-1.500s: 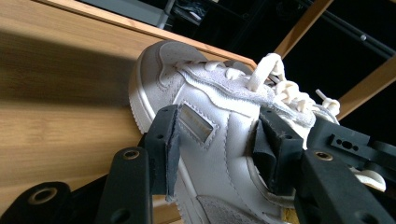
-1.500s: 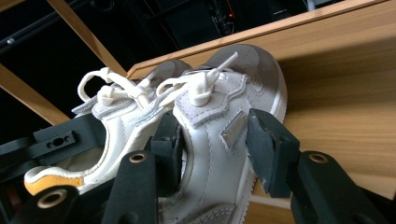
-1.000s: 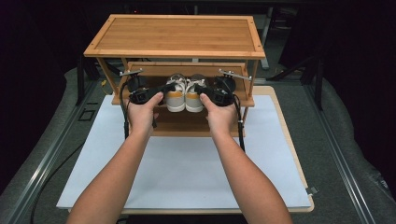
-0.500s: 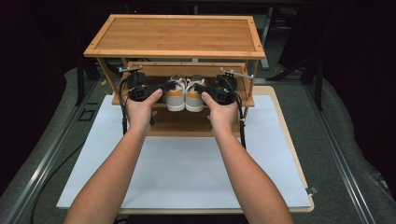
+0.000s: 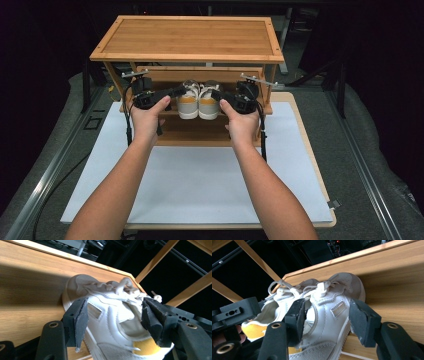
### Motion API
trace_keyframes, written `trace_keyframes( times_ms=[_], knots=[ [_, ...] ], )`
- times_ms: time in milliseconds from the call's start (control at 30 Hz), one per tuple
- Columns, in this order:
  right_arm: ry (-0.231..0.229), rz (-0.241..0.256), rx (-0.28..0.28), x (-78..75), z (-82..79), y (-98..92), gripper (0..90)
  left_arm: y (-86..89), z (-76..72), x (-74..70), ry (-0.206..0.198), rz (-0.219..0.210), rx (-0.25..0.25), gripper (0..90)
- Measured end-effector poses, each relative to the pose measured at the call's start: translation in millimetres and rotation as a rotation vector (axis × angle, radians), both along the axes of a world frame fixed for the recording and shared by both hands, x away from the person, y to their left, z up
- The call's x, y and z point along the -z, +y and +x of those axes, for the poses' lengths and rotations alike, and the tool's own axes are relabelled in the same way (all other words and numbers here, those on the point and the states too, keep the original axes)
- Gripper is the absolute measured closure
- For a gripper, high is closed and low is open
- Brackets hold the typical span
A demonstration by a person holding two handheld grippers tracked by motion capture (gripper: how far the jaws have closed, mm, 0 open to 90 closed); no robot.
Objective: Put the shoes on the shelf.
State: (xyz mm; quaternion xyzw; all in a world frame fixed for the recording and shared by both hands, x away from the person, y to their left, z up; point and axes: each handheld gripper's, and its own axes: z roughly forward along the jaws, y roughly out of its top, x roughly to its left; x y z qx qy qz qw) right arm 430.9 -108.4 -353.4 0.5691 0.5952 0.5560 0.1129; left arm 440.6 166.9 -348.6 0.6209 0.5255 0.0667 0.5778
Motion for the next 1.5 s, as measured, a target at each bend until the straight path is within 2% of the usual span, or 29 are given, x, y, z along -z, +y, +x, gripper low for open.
trace_keyframes(
  times_ms=[133,300,533,700,767,967,1133,1233,1333,1433,1500],
  knots=[
    [-0.019,-0.014,-0.009,-2.1,-5.2,-4.2,52.1,2.3,-5.8,-4.0,-0.018,0.001,0.002,40.5],
    [-0.038,-0.03,-0.013,-4.8,-12.1,-9.5,56.1,8.2,-11.7,-5.1,-0.048,-0.002,0.001,48.5],
    [-0.045,-0.048,-0.014,-4.9,-15.5,-15.9,57.9,16.4,-13.1,2.0,-0.035,-0.011,0.01,61.4],
    [-0.048,-0.058,-0.014,-2.1,-16.8,-16.8,57.2,19.4,-15.6,2.2,-0.042,0.004,0.022,70.8],
    [-0.037,-0.086,-0.006,-2.2,-18.2,-17.1,56.4,19.9,-16.2,3.2,-0.044,0.012,0.022,73.8],
    [-0.054,-0.093,-0.009,-1.8,-18.2,-17.1,54.9,22.9,-16.4,8.4,-0.032,0.023,0.021,82.3],
    [-0.046,-0.098,-0.005,-1.2,-18.3,-19.3,64.0,23.2,-14.9,13.0,-0.027,0.029,0.033,88.4],
    [-0.042,-0.068,-0.01,1.6,-17.5,-20.4,70.7,22.1,-14.4,15.0,-0.026,0.044,0.035,89.3],
    [-0.029,-0.064,-0.017,6.1,-16.4,-20.2,76.4,20.6,-14.0,17.6,-0.026,0.029,0.043,89.5],
    [-0.004,-0.059,-0.028,12.6,-13.8,-21.3,83.2,19.1,-13.0,21.5,-0.015,0.034,0.054,89.6],
    [0.004,-0.032,-0.04,16.2,-11.7,-22.2,86.8,18.7,-12.1,24.5,-0.006,0.036,0.056,89.7]
  ],
)
